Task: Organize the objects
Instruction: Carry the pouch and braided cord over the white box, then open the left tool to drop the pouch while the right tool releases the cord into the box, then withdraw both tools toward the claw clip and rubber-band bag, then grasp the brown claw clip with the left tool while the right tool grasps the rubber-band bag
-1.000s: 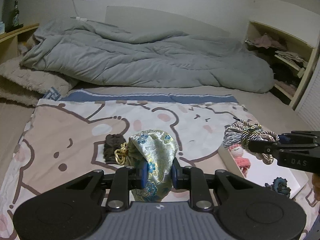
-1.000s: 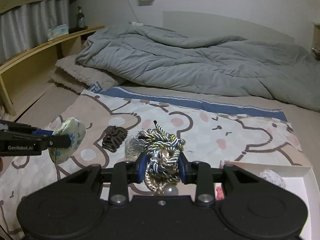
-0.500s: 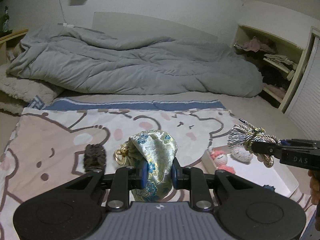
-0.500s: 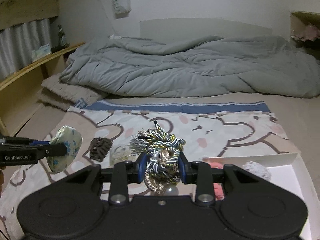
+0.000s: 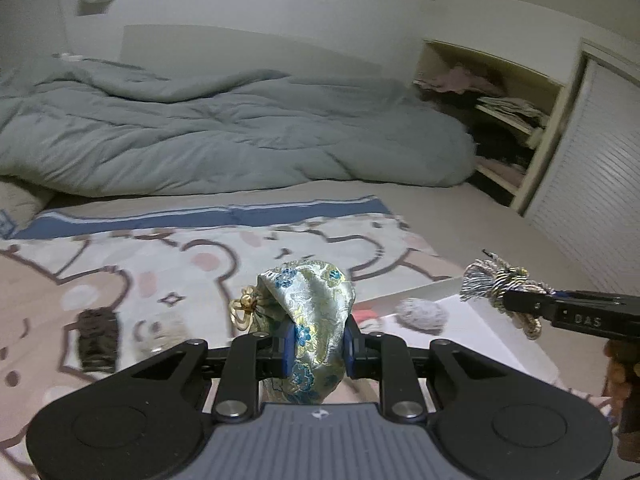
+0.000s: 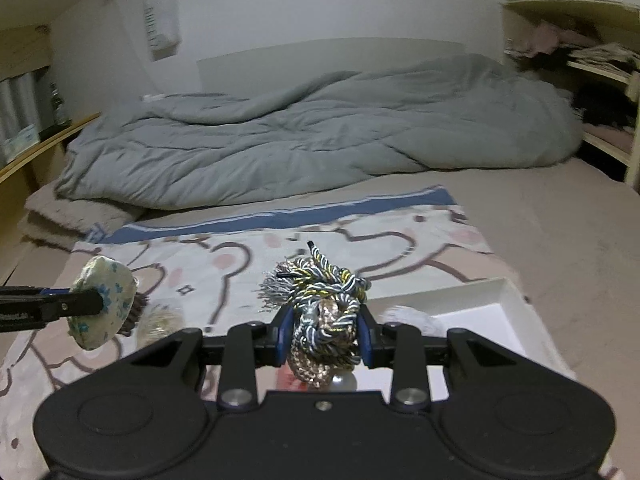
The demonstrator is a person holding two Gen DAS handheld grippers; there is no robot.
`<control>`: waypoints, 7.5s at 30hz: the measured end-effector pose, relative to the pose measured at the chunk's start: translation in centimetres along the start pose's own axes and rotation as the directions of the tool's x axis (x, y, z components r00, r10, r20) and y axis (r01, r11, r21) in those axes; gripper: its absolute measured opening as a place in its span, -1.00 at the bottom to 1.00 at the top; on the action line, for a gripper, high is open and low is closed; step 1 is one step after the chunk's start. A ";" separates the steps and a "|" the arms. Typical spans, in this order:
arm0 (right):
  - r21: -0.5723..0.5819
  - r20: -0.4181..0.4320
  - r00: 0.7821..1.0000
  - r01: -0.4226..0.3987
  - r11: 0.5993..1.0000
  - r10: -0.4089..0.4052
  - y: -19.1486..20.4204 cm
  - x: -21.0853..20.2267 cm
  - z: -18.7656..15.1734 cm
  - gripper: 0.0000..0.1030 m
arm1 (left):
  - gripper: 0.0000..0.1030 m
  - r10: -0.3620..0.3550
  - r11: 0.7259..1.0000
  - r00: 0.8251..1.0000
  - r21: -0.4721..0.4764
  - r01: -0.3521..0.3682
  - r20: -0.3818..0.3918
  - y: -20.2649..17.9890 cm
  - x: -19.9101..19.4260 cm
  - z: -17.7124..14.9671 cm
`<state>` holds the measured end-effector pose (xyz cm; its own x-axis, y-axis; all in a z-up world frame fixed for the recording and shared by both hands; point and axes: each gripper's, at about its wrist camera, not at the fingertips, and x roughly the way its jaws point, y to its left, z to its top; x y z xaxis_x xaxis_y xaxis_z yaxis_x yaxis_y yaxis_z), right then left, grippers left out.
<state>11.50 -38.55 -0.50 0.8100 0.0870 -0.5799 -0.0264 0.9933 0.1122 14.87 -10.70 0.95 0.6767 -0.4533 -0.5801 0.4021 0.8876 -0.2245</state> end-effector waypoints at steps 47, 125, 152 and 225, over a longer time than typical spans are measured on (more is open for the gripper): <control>0.089 -0.246 0.950 0.218 0.972 -0.191 -12.5 4.1 -6.0 -0.35 | 0.12 -0.027 0.962 0.958 0.254 0.102 -0.285 -15.3 23.1 -6.1; 0.081 -0.168 0.962 0.232 0.969 -0.217 -10.5 -1.9 -6.6 1.00 | 0.99 0.017 0.991 0.987 0.134 0.004 -0.161 -10.5 8.9 -3.5; 0.057 -0.094 0.986 0.143 0.988 -0.137 -5.4 0.6 -4.2 1.00 | 0.99 0.117 0.993 0.986 0.048 -0.112 -0.120 -3.0 6.2 -2.7; -0.163 -0.228 0.934 -0.314 0.935 0.274 18.7 19.8 -2.4 1.00 | 0.18 0.372 0.893 0.907 -0.191 -0.408 -0.200 23.9 13.2 -1.7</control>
<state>25.61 -18.10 -11.80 0.6158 0.3706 -0.6953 -0.3743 0.9141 0.1558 32.35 4.63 -13.45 0.6398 -0.0647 -0.7658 -0.0347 0.9930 -0.1128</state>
